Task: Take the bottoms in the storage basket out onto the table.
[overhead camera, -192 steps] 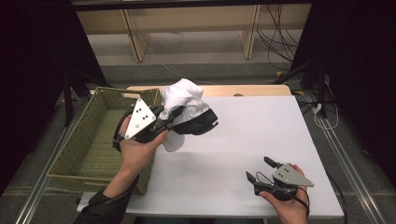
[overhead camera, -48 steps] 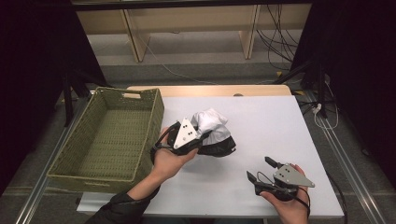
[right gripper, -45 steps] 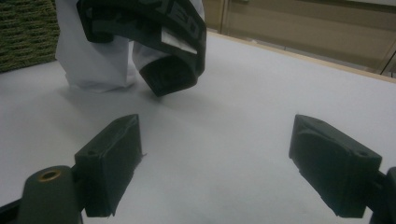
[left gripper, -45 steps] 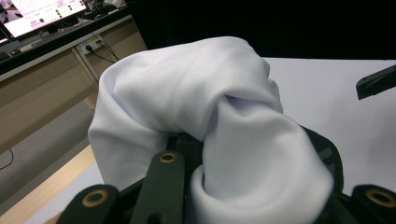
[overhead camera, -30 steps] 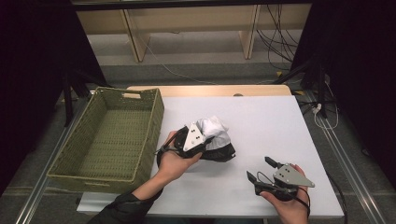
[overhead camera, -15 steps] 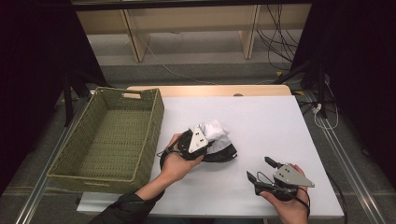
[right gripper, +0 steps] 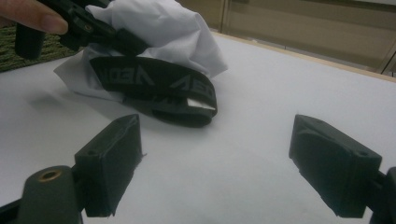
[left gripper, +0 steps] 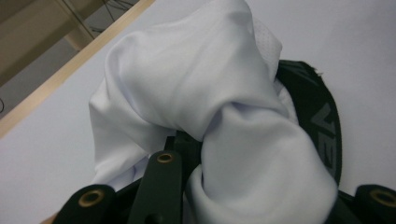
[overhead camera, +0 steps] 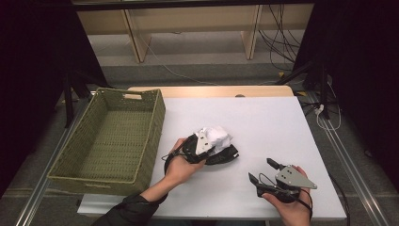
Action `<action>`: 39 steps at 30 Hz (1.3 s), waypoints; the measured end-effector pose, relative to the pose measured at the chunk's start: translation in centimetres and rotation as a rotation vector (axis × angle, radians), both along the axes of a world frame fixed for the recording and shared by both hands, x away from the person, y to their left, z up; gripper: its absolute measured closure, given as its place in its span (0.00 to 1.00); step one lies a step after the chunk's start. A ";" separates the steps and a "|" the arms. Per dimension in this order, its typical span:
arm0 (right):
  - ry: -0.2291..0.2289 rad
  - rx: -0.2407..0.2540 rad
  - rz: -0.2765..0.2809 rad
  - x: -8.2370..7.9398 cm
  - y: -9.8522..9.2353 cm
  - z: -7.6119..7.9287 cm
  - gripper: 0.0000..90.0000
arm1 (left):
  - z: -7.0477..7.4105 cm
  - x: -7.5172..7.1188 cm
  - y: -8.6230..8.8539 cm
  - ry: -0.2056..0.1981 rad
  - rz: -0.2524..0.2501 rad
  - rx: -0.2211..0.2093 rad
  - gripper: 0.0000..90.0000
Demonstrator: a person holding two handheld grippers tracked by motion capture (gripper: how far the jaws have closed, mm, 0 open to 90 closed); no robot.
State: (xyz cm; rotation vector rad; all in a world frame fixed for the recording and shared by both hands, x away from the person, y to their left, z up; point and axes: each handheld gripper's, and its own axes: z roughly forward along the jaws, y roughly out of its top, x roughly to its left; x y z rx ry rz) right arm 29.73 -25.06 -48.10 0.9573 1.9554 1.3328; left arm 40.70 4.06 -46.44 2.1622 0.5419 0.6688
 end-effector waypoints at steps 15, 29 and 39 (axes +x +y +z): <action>0.003 -0.004 -0.001 -0.1 0.0 0.0 0.20 | 0.6 0.3 0.1 0.109 0.046 0.010 0.56; -0.002 0.006 0.000 0.0 0.0 0.0 0.20 | 4.5 -1.0 1.9 0.197 0.064 -0.019 0.17; 0.000 0.006 -0.004 0.0 -0.1 0.0 0.20 | 5.6 -1.4 3.2 0.193 0.044 -0.054 0.16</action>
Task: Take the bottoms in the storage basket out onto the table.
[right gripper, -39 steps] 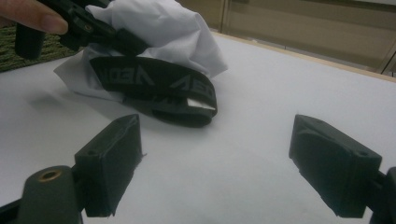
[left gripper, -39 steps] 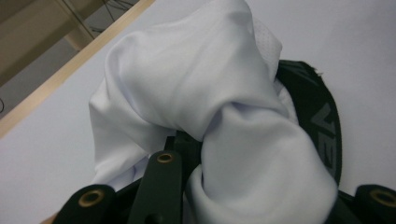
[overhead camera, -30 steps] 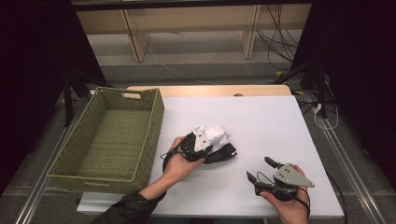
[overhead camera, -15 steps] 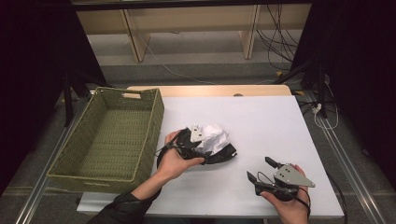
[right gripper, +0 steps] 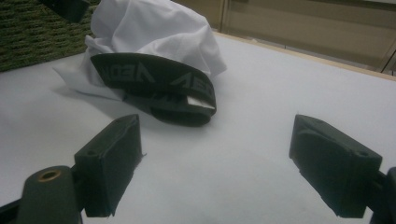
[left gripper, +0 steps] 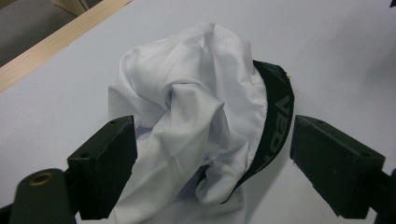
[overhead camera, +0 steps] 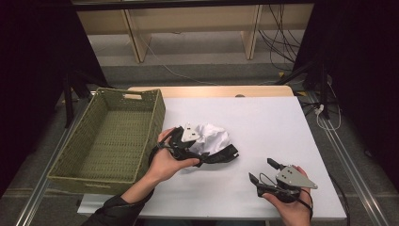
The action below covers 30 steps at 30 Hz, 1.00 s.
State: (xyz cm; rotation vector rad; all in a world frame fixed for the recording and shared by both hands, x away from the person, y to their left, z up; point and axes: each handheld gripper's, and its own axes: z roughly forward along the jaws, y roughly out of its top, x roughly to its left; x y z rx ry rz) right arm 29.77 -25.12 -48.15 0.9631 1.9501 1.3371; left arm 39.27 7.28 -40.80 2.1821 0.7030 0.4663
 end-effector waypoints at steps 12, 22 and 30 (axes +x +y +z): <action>0.003 0.000 -0.002 0.0 0.0 0.0 0.20 | 1.2 -0.6 1.4 0.001 -0.015 -0.054 0.17; 0.001 0.001 -0.002 0.0 -0.1 0.0 0.20 | 2.4 -0.8 2.6 -0.002 0.000 -0.079 0.17; 0.003 0.000 -0.003 0.0 -0.1 0.0 0.20 | 3.4 -1.2 3.6 -0.018 0.019 -0.090 0.17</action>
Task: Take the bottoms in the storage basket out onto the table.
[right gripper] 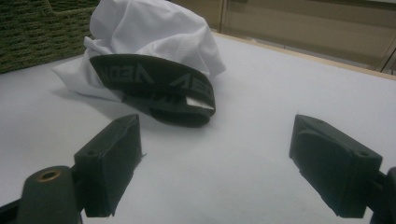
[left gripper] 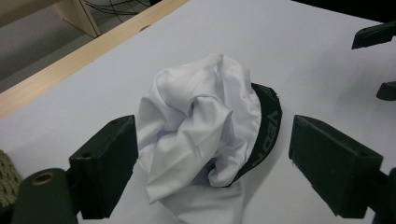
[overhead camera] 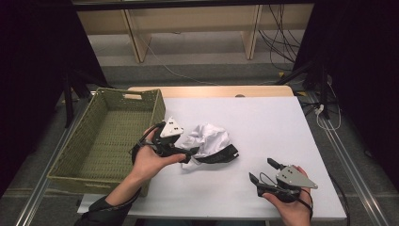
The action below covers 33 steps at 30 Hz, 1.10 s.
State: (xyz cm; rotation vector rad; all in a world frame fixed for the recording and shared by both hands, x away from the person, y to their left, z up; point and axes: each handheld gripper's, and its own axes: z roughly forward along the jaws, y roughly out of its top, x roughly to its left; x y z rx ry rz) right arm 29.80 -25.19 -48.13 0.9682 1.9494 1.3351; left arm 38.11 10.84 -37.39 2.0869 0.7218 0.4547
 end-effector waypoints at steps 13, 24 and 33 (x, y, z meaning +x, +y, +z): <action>0.001 0.002 0.001 0.0 0.0 0.0 0.20 | 1.2 -0.3 2.2 -0.014 0.028 -0.045 0.17; 0.004 0.008 0.000 0.0 0.0 -0.1 0.19 | 1.6 -0.1 4.3 -0.013 0.067 -0.088 0.17; 0.006 0.006 -0.001 0.0 0.0 -0.1 0.19 | 1.8 0.0 5.7 -0.015 0.092 -0.107 0.17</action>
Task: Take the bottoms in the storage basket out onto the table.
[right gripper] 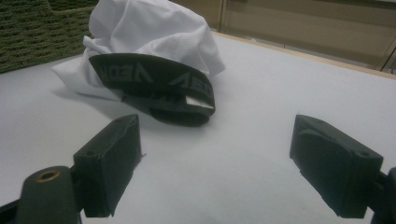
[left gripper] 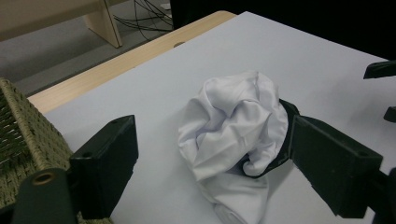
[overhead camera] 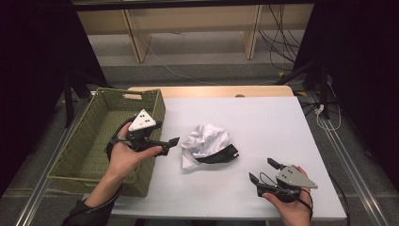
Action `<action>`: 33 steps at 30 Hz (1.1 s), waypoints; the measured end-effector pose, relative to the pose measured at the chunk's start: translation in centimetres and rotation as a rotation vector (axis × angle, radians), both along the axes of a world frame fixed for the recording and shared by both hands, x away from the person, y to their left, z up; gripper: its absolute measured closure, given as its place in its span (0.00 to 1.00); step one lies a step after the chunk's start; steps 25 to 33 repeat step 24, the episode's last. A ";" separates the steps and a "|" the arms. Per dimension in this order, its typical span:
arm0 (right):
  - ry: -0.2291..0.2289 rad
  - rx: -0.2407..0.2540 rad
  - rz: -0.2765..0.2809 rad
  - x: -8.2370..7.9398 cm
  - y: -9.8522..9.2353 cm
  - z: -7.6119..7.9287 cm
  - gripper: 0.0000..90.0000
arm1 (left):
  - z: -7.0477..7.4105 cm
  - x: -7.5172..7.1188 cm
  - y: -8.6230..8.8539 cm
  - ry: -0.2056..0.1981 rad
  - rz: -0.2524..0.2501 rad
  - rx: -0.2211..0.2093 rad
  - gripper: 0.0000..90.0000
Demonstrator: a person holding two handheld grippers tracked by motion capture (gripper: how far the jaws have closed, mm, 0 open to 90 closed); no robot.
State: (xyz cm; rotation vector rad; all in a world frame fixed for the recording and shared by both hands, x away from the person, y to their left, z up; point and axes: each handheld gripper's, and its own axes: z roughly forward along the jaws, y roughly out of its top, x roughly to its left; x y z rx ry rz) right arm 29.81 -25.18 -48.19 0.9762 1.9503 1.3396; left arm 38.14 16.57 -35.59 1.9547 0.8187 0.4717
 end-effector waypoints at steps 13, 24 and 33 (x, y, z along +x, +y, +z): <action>-0.004 -0.003 0.000 0.0 -0.1 0.0 0.19 | -0.5 0.4 1.8 0.010 0.029 -0.011 0.17; 0.000 -0.005 -0.004 0.0 -0.1 0.0 0.19 | -0.4 0.4 1.6 0.004 0.017 -0.011 0.17; 0.000 -0.005 -0.004 0.0 -0.1 0.0 0.19 | -0.4 0.4 1.6 0.004 0.017 -0.011 0.17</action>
